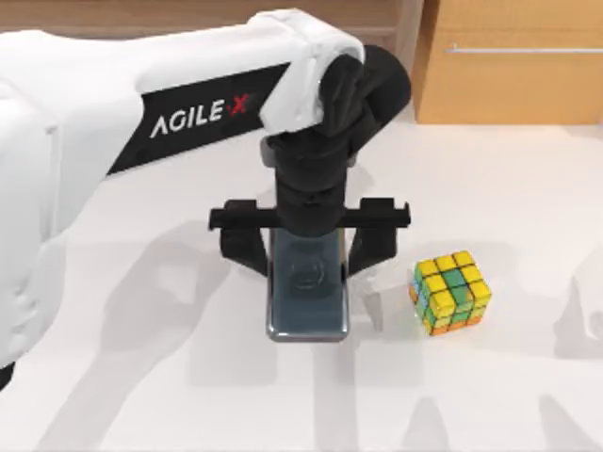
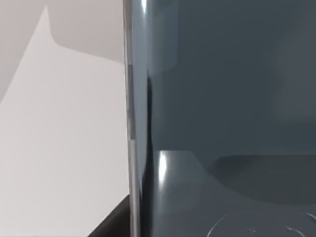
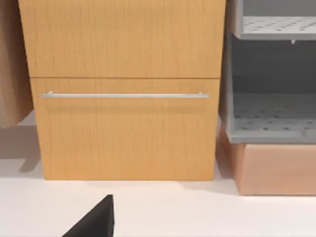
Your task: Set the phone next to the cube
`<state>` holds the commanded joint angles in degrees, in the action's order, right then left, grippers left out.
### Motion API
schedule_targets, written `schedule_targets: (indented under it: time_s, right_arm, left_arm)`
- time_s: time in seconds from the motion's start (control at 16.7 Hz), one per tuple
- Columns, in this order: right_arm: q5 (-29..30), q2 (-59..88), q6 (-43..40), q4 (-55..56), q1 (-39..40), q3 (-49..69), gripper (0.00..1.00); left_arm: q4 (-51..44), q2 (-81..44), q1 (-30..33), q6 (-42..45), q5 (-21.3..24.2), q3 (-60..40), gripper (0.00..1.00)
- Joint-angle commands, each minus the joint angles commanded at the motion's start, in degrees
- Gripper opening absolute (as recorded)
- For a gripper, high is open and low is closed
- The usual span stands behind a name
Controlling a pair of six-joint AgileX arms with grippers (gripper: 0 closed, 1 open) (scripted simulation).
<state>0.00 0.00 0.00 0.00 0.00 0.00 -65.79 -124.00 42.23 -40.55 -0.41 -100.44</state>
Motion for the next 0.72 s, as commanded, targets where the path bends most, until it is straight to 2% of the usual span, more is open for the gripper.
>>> schedule_targets:
  time_s: [0.72]
  right_arm:
    - [0.0,0.0,0.0,0.0,0.0,0.0,1.00]
  left_arm:
    - [-1.0,0.8,-0.3,0.3,0.3,-0.5,0.00]
